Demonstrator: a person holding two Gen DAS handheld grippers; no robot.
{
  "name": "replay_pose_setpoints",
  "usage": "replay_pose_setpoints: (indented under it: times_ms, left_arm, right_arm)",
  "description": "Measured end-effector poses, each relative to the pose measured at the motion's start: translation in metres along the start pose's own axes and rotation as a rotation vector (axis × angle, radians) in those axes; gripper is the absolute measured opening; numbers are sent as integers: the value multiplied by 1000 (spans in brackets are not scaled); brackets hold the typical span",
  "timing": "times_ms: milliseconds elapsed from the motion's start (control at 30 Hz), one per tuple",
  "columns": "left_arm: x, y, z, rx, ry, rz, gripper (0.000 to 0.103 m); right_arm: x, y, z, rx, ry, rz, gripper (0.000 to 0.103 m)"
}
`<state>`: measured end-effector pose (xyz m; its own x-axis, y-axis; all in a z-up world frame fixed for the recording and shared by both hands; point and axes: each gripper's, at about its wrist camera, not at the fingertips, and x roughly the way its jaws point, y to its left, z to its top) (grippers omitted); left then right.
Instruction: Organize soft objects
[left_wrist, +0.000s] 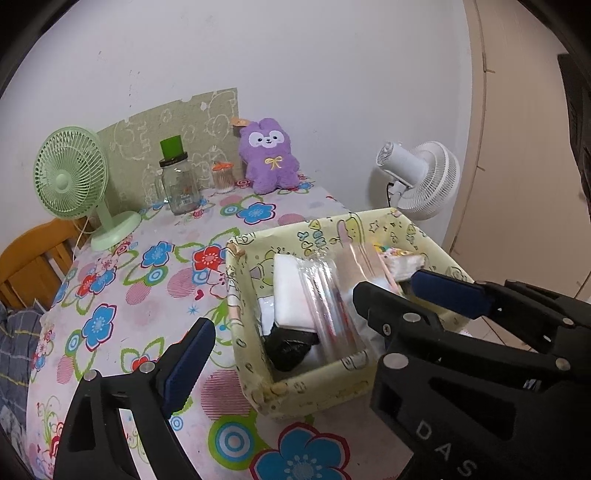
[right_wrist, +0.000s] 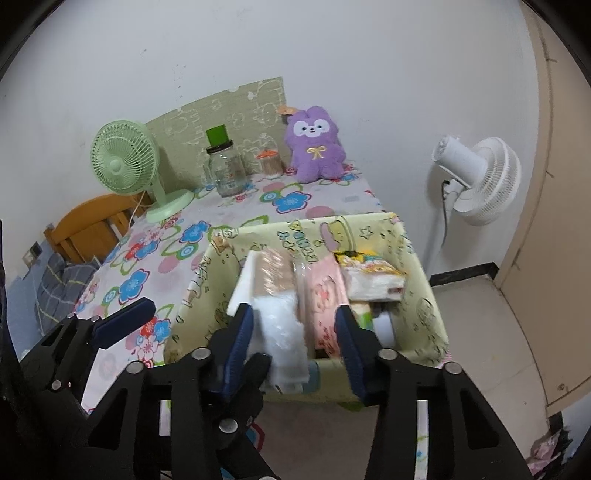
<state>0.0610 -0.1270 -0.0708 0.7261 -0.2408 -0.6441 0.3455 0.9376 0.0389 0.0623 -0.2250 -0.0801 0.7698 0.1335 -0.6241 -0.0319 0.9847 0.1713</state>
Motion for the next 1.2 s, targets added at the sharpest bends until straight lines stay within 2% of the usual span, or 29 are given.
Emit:
replay_pose_setpoints:
  times_ms: [233, 367, 500, 567, 667, 700, 733, 867, 1033, 1200]
  left_arm:
    - [27, 11, 7, -46, 54, -29, 95]
    - [38, 12, 11, -48, 64, -35, 95]
    - [33, 14, 14, -43, 45, -29, 95]
    - [26, 15, 15, -36, 30, -17, 95]
    - [16, 18, 16, -36, 7, 13, 95]
    - [12, 19, 17, -40, -1, 16, 95]
    - [8, 22, 17, -47, -9, 17, 95]
    - [-10, 30, 17, -61, -26, 27, 96]
    - [-35, 37, 15, -55, -64, 62, 98]
    - [-62, 48, 11, -54, -101, 89, 99]
  right_arm:
    - [23, -1, 9, 23, 40, 17, 31]
    - [36, -6, 14, 45, 56, 13, 31]
    - [35, -4, 18, 35, 45, 11, 31]
    - [30, 0, 20, 20, 34, 6, 34]
    - [20, 7, 22, -13, 5, -45, 55]
    - [15, 9, 22, -20, -12, -48, 65]
    - [12, 10, 22, -22, -22, -47, 69]
    - [-7, 20, 22, -33, -59, -56, 74]
    - [-28, 34, 21, -43, -103, -72, 85]
    - [-49, 51, 18, -45, -130, -68, 89]
